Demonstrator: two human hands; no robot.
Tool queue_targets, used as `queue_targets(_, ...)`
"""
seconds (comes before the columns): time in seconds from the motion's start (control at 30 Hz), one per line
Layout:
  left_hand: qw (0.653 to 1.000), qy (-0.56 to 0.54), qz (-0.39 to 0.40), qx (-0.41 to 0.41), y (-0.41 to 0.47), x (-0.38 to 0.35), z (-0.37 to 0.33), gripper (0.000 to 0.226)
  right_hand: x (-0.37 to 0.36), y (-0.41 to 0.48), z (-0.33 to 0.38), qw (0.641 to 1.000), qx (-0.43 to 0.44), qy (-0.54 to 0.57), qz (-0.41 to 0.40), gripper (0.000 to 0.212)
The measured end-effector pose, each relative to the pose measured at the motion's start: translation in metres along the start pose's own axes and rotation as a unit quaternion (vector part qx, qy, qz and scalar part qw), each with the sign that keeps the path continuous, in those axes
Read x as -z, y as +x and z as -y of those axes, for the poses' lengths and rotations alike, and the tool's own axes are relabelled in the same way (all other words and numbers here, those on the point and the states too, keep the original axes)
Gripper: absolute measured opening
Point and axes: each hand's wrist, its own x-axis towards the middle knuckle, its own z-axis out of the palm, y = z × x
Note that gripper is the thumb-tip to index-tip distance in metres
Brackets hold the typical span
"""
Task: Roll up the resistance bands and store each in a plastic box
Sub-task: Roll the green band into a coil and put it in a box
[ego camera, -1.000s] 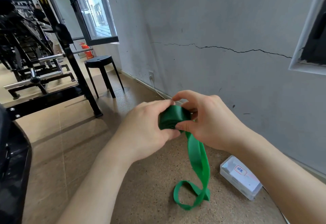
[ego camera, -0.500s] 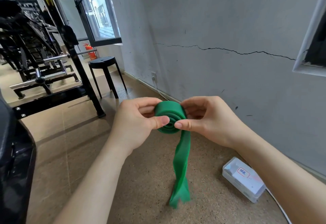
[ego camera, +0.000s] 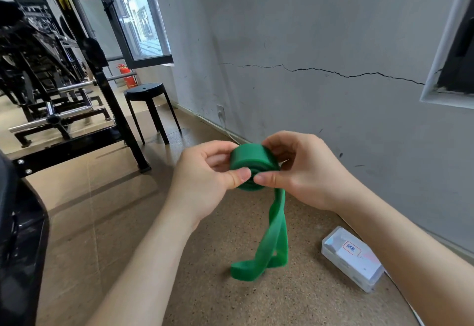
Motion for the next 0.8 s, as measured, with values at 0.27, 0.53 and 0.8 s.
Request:
queue_targets(0.27,0.932,0.337,0.057,-0.118,-0.007,-0.005,-0.013,0.03,0.001,-0.001,0.006,0.983,0.04,-0.165,0.064,0.054)
queue_targets(0.53,0.999,-0.02,-0.004,0.039,0.001,0.008,-0.001,0.042,0.0,-0.002,-0.012,0.996,-0.038,0.07,0.041,0.043)
queue_targets(0.8,0.989,-0.117,0.028,0.082,0.003,0.006,0.007,0.031,-0.006,-0.002,-0.009,0.992,-0.047,0.113,0.013,0.043)
